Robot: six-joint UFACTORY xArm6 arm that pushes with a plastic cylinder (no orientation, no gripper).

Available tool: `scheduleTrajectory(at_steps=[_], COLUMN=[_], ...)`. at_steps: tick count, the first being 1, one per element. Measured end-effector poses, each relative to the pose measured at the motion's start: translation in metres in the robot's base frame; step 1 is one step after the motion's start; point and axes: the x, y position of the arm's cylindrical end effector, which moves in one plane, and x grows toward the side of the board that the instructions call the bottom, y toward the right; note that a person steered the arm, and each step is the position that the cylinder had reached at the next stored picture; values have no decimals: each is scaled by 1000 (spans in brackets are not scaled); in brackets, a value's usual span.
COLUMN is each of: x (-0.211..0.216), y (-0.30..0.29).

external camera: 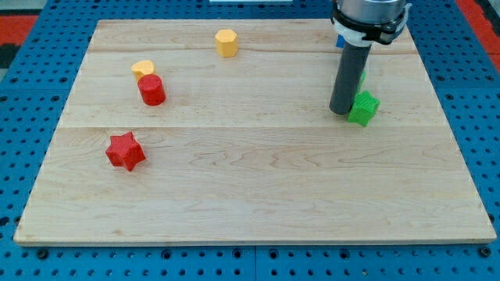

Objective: Push the red star to the bottom of the green star

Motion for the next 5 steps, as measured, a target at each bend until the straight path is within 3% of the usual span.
scheduleTrajectory(at_steps=[2,5], x=[36,37], y=[-33,-44])
